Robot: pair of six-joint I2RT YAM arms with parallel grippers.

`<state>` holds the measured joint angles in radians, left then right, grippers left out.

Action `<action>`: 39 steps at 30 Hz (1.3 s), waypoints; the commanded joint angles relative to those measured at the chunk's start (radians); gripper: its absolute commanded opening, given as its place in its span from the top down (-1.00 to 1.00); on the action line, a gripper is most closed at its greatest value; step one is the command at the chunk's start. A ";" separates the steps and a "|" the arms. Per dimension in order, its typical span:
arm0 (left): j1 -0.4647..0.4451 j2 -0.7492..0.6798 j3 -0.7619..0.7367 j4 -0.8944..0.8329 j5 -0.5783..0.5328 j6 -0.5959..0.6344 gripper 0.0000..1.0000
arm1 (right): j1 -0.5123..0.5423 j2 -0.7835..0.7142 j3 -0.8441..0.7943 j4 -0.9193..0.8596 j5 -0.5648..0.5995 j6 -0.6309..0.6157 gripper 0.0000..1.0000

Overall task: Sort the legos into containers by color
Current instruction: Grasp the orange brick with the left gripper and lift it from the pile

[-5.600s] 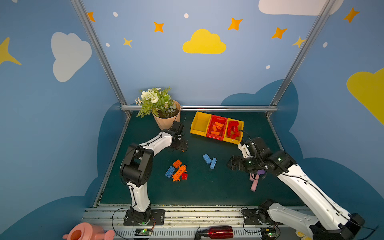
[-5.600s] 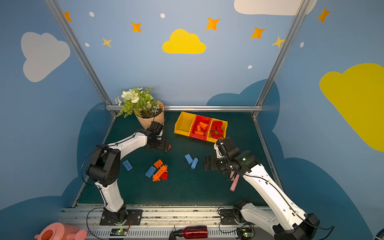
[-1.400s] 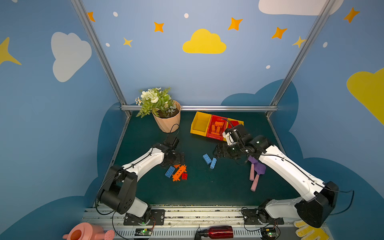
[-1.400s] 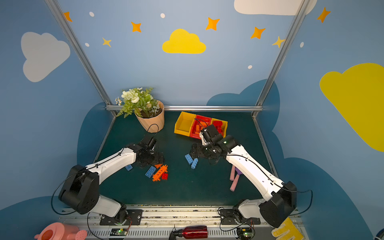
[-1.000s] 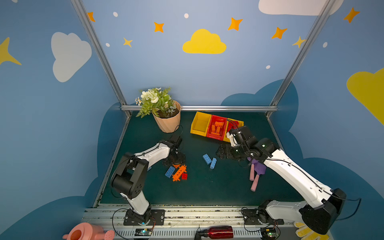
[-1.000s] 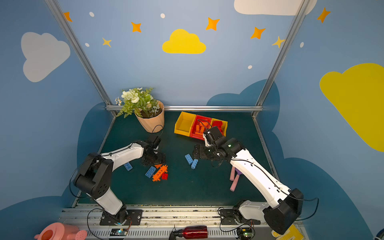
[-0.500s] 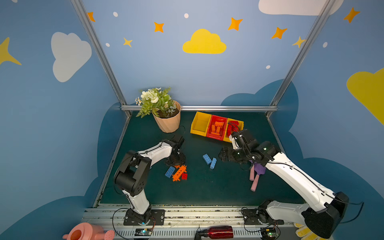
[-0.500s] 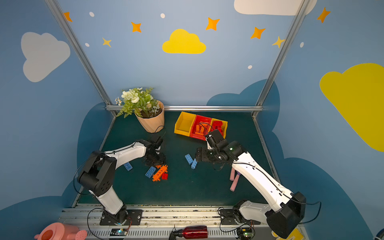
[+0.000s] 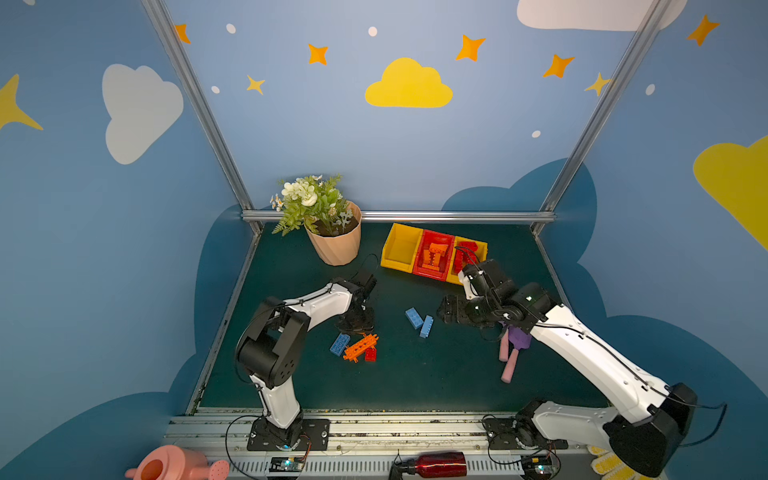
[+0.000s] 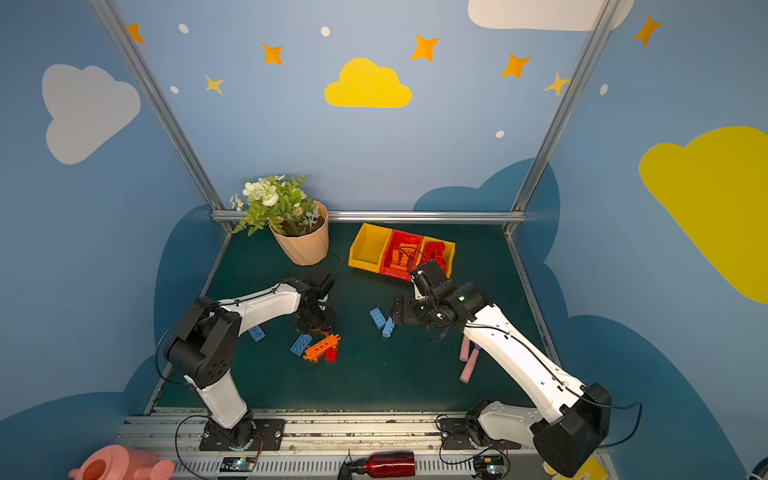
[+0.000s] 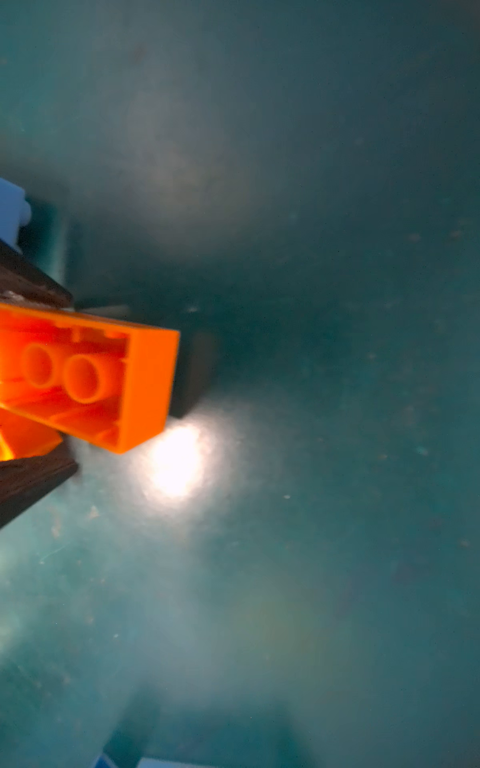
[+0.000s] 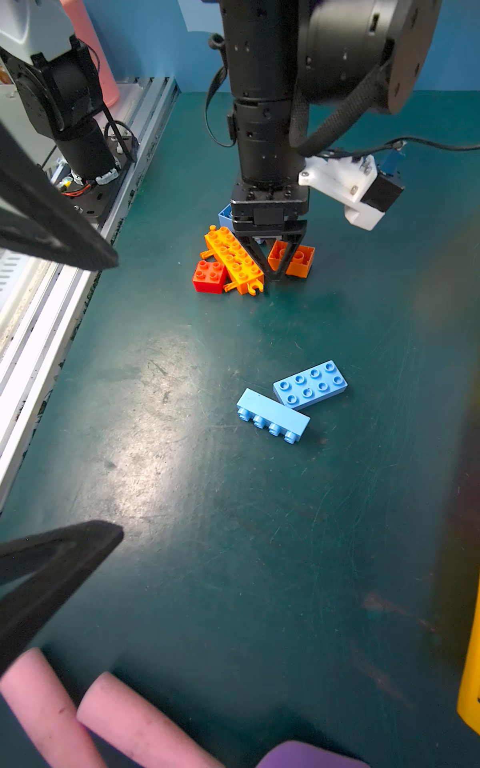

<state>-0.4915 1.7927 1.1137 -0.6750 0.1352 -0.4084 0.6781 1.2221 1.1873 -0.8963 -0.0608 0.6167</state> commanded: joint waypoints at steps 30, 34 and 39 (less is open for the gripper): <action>-0.004 0.124 0.164 -0.121 -0.016 0.056 0.33 | 0.000 -0.199 -0.090 -0.091 0.088 0.071 -0.84; -0.009 0.107 0.155 -0.120 0.022 0.042 0.41 | 0.000 -0.223 -0.103 -0.087 0.095 0.087 -0.84; -0.009 0.113 0.243 -0.161 0.042 0.043 0.48 | 0.000 -0.231 -0.093 -0.088 0.090 0.085 -0.84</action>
<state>-0.4961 1.9114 1.2938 -0.7918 0.1501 -0.3630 0.6777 1.0019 1.0920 -0.9642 0.0181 0.6952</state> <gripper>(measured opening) 0.304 0.921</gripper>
